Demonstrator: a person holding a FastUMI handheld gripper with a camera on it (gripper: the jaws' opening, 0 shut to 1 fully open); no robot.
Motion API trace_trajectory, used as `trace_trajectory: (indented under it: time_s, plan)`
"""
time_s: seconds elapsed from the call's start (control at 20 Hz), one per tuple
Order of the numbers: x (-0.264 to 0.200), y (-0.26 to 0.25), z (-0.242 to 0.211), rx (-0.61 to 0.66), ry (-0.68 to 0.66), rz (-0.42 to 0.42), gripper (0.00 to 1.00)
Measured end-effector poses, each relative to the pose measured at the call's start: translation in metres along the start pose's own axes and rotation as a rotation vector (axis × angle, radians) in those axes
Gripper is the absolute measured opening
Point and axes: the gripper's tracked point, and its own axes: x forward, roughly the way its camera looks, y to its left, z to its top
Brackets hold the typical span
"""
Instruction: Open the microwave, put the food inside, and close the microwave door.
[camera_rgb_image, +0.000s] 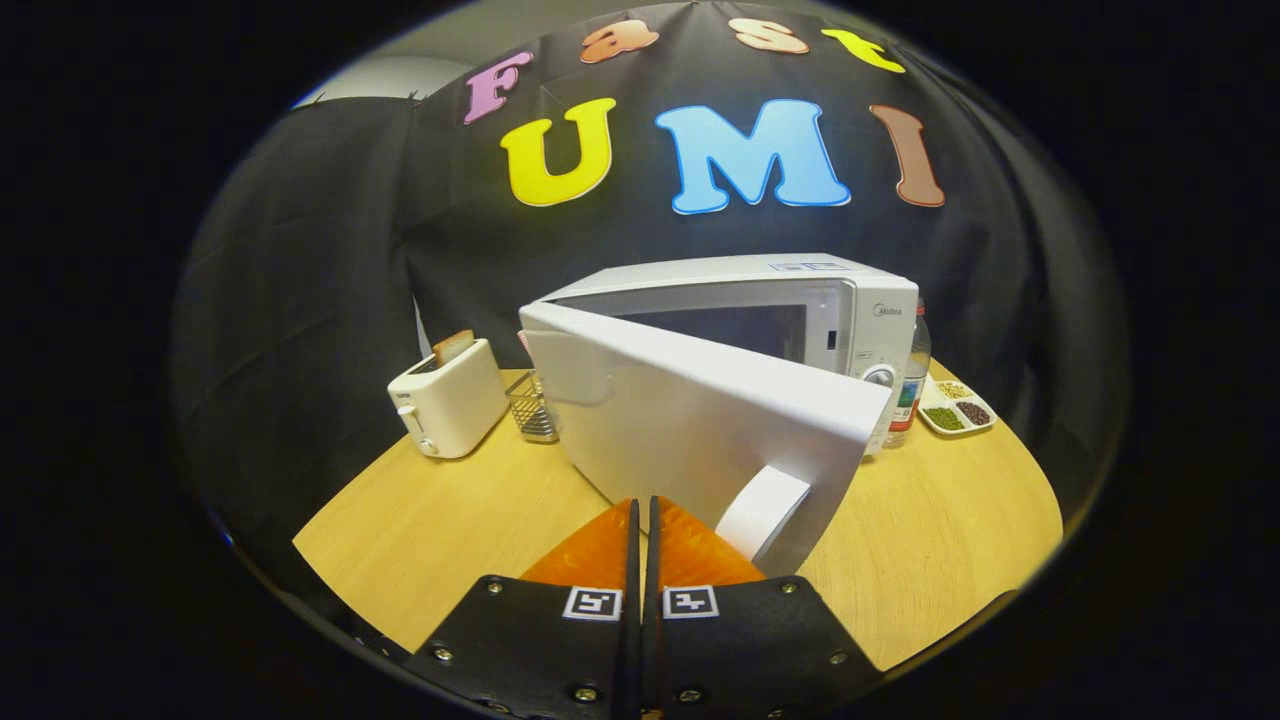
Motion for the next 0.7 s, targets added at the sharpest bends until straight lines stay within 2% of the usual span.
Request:
trace_trajectory:
  time_s: [0.7]
  plan:
    - [0.065,-0.074,0.035,0.026,-0.018,-0.074,0.01]
